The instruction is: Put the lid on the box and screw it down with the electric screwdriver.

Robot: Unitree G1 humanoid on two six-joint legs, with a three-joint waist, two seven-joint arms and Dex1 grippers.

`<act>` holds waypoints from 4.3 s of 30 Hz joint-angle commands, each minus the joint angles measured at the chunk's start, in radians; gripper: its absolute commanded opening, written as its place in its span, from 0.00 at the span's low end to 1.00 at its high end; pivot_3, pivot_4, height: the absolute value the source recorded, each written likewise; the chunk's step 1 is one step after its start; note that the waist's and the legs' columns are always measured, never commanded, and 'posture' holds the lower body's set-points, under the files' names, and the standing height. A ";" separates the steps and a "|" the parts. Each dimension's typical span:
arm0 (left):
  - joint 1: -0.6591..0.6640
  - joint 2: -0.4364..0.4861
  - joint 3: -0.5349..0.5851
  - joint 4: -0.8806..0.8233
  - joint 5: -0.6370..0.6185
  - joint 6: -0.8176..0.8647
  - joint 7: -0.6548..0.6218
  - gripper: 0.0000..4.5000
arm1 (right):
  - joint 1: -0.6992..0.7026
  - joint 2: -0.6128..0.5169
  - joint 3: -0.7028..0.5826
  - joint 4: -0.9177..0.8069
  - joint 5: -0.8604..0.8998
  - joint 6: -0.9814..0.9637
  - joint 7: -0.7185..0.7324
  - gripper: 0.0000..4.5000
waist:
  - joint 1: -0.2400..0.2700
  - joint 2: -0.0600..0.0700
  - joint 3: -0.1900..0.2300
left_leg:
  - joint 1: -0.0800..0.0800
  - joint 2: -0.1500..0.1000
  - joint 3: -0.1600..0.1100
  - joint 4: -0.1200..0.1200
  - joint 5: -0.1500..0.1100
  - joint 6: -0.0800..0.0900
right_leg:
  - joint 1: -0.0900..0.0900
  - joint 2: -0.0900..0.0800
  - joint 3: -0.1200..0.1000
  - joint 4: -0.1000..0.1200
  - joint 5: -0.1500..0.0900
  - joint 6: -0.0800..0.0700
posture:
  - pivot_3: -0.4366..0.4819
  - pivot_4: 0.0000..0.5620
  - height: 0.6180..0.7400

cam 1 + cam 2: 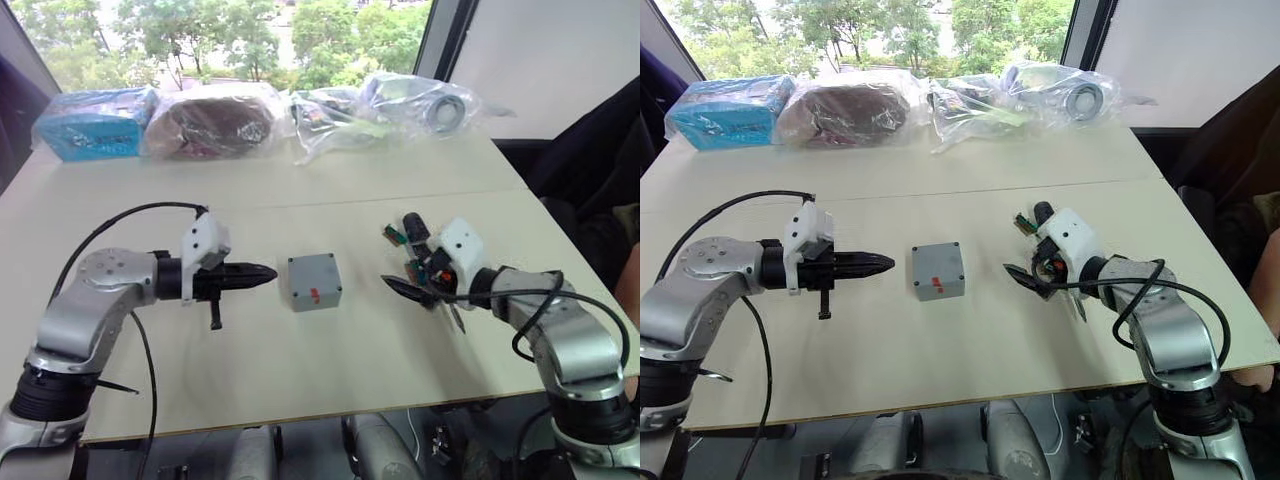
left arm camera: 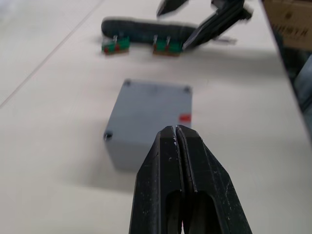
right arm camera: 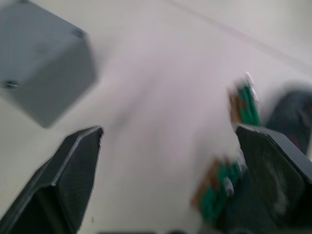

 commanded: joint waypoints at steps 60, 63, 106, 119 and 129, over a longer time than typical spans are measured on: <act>-0.062 0.007 -0.055 -0.026 -0.015 -0.018 0.108 0.00 | -0.050 0.038 0.023 0.128 0.094 0.018 -0.296 0.76 | -0.001 0.001 0.001 | -0.005 0.000 0.001 -0.001 0.000 0.000 | -0.004 0.000 0.000 -0.003 -0.002 0.003 | 0.48 0.27 1.00; -0.063 0.007 -0.055 -0.024 -0.012 -0.020 0.110 0.00 | -0.049 0.035 0.025 0.127 0.095 0.016 -0.296 0.54 | -0.001 0.001 0.001 | -0.005 0.000 0.001 -0.001 0.000 0.000 | -0.004 0.000 0.000 -0.003 -0.002 0.003 | 0.48 0.27 1.00; 0.043 0.059 -0.018 -0.078 -0.029 -0.019 0.101 0.00 | -0.351 0.002 0.061 0.020 0.365 0.157 -0.163 0.01 | 0.001 0.003 0.005 | -0.008 0.000 -0.001 -0.002 0.000 0.000 | -0.006 0.000 -0.001 -0.003 -0.001 0.002 | 0.48 0.27 1.00; 0.069 0.016 -0.068 -0.040 0.014 -0.054 0.129 0.00 | -0.458 0.080 0.314 0.299 0.259 -0.086 -0.113 0.01 | -0.001 0.003 0.005 | -0.014 0.000 0.000 0.000 0.000 0.000 | -0.012 0.000 -0.001 -0.002 0.001 0.000 | 0.48 0.27 1.00; 0.078 0.011 -0.063 -0.049 0.014 -0.061 0.145 0.00 | -0.463 0.069 0.323 0.307 0.249 -0.102 -0.079 0.01 | -0.001 0.003 0.005 | -0.014 0.000 0.000 0.000 0.000 0.000 | -0.013 0.000 -0.001 -0.002 0.001 0.001 | 0.48 0.27 1.00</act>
